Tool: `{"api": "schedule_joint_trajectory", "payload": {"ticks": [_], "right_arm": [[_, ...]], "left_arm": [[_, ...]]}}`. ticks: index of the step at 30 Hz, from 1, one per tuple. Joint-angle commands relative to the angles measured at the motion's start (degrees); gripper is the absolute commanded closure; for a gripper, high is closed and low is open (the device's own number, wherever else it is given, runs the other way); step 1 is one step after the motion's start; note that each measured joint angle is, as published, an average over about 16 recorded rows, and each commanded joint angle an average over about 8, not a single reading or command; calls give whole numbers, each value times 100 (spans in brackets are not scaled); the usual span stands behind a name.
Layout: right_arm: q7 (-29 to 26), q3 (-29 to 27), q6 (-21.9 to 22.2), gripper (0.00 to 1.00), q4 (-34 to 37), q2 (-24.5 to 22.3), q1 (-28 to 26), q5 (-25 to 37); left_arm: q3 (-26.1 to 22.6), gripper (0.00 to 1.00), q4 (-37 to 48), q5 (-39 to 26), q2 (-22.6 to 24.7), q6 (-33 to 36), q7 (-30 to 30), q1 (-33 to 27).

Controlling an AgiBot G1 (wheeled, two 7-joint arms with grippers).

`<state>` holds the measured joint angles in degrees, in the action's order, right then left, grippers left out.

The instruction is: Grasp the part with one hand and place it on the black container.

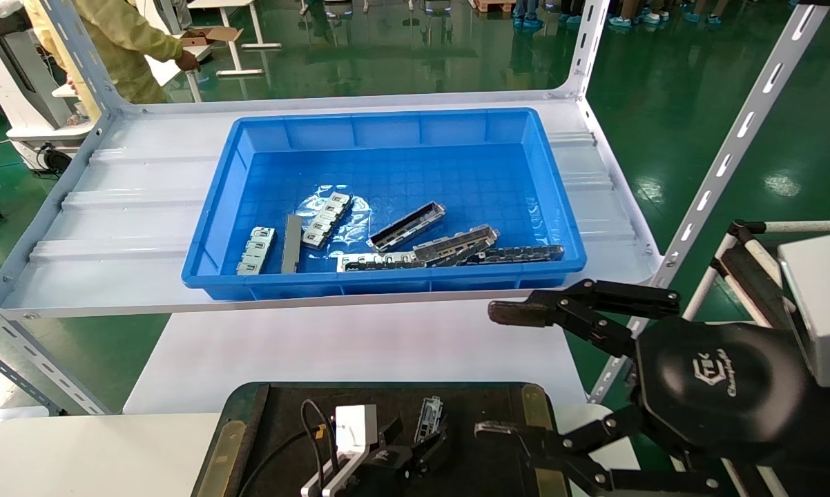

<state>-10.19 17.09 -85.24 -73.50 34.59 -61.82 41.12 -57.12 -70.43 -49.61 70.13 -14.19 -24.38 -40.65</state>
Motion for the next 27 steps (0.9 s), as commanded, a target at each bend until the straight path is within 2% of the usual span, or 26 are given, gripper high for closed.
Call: {"api": "schedule_joint_trajectory", "payload": {"ticks": [1,13,27], "right_arm": [[0,1,0,0,0,0,0,0],[2,4,2,0,0,-2,-1,-3],[4,8,4,0,0,-3,-2,-6]], "left_arm": [[3,0,-77,-45,-106,152,4,-44],[245,0,-401,-343,-942,1891,195,-338],[1106,0,-576,-21,-1610,3870,1034,-356]]}}
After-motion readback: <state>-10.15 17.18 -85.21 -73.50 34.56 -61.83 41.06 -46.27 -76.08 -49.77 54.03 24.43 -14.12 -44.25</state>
